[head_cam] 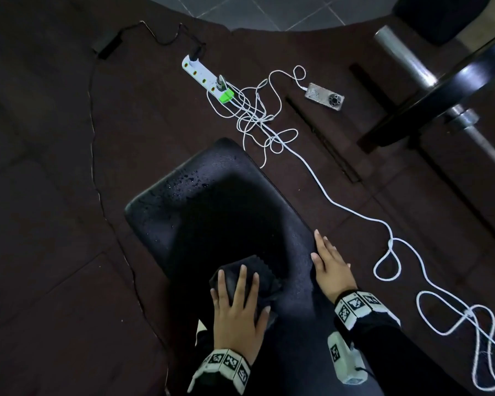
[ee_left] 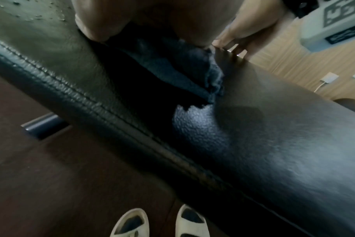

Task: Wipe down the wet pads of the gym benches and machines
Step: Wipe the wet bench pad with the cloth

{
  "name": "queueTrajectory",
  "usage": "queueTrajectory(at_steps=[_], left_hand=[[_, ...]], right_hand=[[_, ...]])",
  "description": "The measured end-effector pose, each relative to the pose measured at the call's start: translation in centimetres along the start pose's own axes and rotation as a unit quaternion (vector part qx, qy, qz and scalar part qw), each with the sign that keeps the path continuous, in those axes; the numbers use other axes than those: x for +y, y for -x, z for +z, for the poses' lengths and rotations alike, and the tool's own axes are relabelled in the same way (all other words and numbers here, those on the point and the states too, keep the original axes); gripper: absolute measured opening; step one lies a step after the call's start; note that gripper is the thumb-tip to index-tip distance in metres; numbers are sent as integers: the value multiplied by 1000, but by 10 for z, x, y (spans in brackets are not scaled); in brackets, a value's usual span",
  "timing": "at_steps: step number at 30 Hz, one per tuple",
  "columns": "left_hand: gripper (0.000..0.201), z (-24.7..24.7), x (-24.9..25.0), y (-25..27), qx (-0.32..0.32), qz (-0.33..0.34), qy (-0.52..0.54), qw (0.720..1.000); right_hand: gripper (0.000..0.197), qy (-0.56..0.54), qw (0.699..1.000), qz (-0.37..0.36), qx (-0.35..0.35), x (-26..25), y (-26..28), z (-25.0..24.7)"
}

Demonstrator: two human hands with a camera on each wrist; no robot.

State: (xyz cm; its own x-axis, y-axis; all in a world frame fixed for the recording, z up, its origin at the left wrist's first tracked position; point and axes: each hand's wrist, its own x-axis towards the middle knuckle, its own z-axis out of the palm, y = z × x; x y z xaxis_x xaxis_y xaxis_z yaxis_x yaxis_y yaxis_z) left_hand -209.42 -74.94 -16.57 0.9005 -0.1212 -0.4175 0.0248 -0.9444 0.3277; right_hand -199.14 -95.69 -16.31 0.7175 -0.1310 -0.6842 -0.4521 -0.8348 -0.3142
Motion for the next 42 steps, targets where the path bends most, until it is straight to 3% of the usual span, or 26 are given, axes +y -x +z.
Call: queueTrajectory(at_steps=[9,13,16,21,27,33,38,42], left_hand=[[55,-33,-26,-68,54,49,-39,997],[56,-53,-68,-84,92,-55,-35,994],[61,-52,-95,-68,109,-122,-11,986],[70,-20,-81,-17,110,-164,48,979],[60,2,-14,1,42,-26,14,999],[58,-27,-17,-57,65,8,-22,998],[57,-47,-70,-84,116,-93,-30,988],[62,-39,-87,-56,135,-161,13,978]], right_hand=[[52,-1,1000,-6,5,0,-1,0],[52,-8,1000,-9,5,1,-1,0],[52,-10,1000,-12,10,2,-1,0],[52,-14,1000,-11,21,3,-2,3],[52,-13,999,-14,30,3,-2,4],[53,-16,999,-26,39,2,-1,2],[54,-12,999,-29,42,4,-2,2],[54,-3,998,-29,53,3,-2,4]])
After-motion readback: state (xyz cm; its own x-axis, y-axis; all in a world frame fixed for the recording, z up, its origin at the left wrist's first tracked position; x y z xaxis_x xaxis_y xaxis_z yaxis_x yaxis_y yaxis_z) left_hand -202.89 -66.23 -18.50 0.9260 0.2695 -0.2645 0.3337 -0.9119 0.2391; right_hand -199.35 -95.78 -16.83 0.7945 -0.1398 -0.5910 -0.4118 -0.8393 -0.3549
